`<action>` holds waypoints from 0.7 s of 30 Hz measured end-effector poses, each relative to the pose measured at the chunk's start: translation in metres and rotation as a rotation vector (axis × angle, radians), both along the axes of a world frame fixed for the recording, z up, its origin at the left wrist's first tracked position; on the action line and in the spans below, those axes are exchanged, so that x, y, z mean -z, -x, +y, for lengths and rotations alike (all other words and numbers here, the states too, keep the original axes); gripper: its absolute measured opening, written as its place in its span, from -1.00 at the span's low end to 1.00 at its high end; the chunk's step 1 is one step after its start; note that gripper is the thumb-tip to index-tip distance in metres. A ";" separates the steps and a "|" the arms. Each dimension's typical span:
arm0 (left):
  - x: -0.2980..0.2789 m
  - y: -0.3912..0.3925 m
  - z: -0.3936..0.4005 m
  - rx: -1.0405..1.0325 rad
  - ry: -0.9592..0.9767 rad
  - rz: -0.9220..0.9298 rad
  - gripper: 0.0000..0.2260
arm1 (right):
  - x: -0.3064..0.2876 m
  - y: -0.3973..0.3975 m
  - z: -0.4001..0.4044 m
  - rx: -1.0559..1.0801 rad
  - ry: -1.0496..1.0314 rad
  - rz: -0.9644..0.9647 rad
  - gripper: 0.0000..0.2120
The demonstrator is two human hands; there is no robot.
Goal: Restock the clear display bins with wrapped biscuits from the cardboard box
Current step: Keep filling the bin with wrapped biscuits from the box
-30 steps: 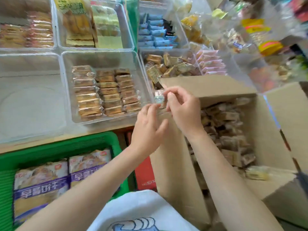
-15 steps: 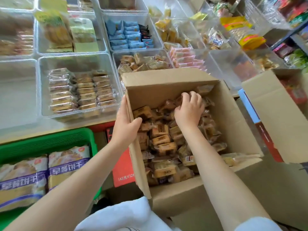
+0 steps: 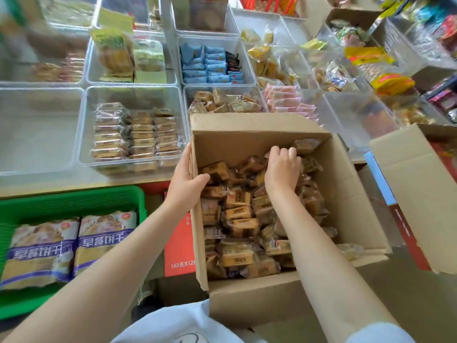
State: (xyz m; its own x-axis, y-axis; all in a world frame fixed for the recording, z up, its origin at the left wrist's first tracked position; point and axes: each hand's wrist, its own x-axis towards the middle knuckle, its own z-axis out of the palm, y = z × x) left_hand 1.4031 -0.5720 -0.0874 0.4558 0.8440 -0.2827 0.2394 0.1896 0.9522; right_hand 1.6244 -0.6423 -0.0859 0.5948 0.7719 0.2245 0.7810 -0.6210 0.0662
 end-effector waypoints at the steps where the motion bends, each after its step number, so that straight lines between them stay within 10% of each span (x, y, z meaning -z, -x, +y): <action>1: 0.001 0.000 0.001 0.006 0.000 -0.004 -0.18 | -0.001 0.000 0.000 -0.012 -0.011 -0.002 -0.83; 6: 0.007 0.002 0.008 0.057 -0.002 0.006 -0.18 | -0.011 0.001 0.002 -0.070 -0.155 0.156 -0.85; 16: -0.064 0.024 0.021 0.012 -0.160 -0.028 -0.23 | -0.107 0.064 0.046 0.159 -0.852 1.797 -0.91; 21: -0.091 0.061 0.087 -0.033 0.142 -0.274 -0.60 | -0.103 0.114 0.102 0.168 -0.828 2.152 -0.87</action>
State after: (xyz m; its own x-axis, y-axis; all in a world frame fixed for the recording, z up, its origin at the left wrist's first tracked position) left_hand 1.3422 -0.4851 0.0032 0.5040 0.8207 -0.2692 -0.0309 0.3286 0.9440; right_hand 1.5099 -0.5407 0.0171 0.3431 0.8148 -0.4673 -0.6971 -0.1126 -0.7081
